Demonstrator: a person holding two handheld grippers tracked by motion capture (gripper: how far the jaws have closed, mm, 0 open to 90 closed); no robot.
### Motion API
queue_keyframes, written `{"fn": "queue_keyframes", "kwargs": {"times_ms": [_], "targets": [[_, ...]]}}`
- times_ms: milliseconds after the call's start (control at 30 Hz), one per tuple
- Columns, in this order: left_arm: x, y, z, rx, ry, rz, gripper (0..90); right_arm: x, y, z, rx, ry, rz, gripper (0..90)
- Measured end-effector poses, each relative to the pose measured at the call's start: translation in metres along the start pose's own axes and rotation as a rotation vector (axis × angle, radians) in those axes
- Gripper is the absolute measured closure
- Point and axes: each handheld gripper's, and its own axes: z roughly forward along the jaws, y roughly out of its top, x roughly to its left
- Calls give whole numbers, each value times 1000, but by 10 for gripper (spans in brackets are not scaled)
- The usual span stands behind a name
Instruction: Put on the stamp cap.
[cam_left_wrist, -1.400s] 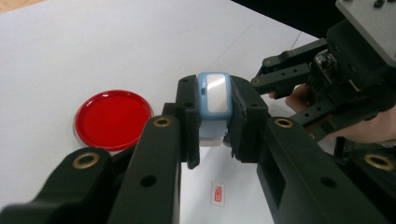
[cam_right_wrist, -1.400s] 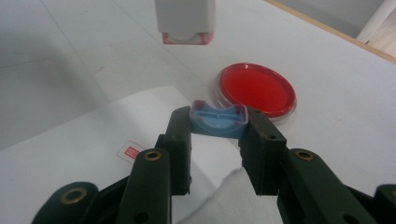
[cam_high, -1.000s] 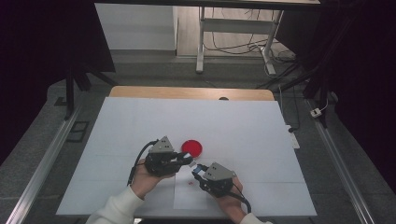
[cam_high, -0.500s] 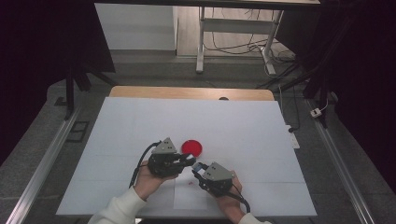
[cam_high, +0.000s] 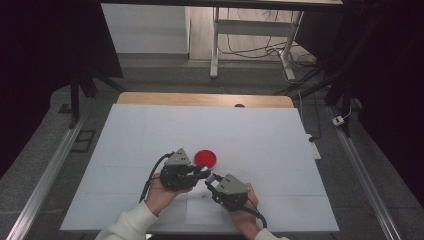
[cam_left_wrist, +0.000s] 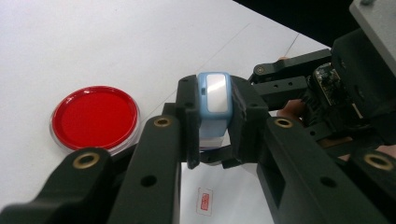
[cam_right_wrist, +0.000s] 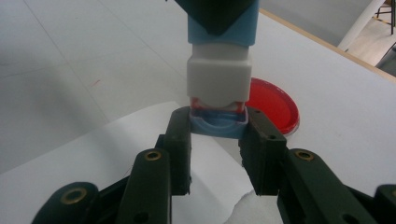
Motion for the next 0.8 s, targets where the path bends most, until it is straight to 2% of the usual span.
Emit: {"fn": "queue_keyframes", "kwargs": {"times_ms": [800], "targets": [[0, -1, 2, -1, 6, -8, 748, 3, 0, 0, -9, -18, -2, 645]]}}
